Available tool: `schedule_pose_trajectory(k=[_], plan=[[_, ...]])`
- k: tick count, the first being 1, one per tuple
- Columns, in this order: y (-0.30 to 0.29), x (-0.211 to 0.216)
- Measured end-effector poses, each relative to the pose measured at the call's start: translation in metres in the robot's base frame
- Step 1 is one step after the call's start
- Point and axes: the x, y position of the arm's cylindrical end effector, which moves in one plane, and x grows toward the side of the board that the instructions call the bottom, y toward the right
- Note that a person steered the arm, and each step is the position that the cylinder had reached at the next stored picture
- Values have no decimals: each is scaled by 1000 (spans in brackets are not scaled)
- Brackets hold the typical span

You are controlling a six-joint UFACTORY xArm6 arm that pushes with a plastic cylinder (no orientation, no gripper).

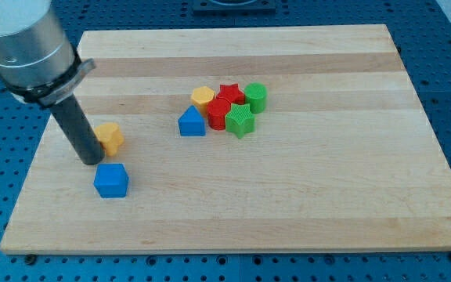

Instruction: Move the yellow heart into the green star

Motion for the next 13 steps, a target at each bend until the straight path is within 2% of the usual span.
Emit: schedule_pose_trajectory(k=[1, 2, 3, 5, 6, 7, 8, 10, 11, 12, 13], plan=[[-47, 2], [-68, -19], [-40, -37], [133, -17], [158, 3], [116, 27], [127, 41], [195, 8], [200, 25], [240, 49], [271, 48]])
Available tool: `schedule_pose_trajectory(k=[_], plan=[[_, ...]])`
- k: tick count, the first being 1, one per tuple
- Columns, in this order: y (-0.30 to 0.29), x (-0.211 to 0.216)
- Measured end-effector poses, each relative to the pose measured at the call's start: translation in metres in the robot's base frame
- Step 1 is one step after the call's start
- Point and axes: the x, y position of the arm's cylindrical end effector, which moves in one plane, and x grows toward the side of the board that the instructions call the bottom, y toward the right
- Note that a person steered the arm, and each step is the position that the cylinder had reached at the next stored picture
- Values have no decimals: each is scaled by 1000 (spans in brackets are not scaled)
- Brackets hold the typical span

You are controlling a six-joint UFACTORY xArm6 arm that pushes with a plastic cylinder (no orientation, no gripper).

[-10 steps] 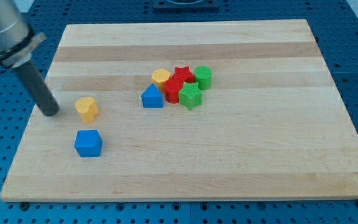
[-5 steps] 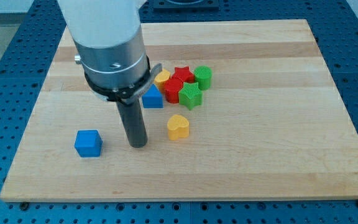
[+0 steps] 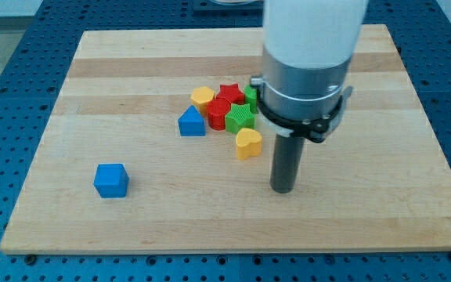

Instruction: Move the yellow heart into the green star

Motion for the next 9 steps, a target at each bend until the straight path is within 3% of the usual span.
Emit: schedule_pose_trajectory(k=[3, 9], plan=[[-45, -47], [-92, -71]])
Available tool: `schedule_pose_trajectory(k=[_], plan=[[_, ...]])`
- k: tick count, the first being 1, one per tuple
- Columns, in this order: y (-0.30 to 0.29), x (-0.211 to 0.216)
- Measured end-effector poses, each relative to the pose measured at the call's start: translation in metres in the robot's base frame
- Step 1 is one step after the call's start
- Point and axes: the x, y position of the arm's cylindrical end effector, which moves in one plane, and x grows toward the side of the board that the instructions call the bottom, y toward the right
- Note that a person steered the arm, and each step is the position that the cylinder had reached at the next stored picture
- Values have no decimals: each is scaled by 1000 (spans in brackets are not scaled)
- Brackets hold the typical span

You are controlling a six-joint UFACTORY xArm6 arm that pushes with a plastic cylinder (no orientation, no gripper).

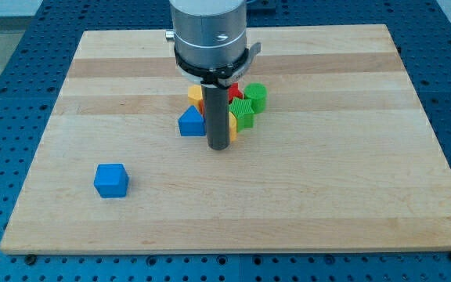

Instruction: Move the yellow heart into the green star

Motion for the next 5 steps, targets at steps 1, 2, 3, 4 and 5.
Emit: schedule_pose_trajectory(k=[1, 2, 3, 4, 5], plan=[[0, 0], [2, 0], [6, 0], [6, 2], [5, 19]])
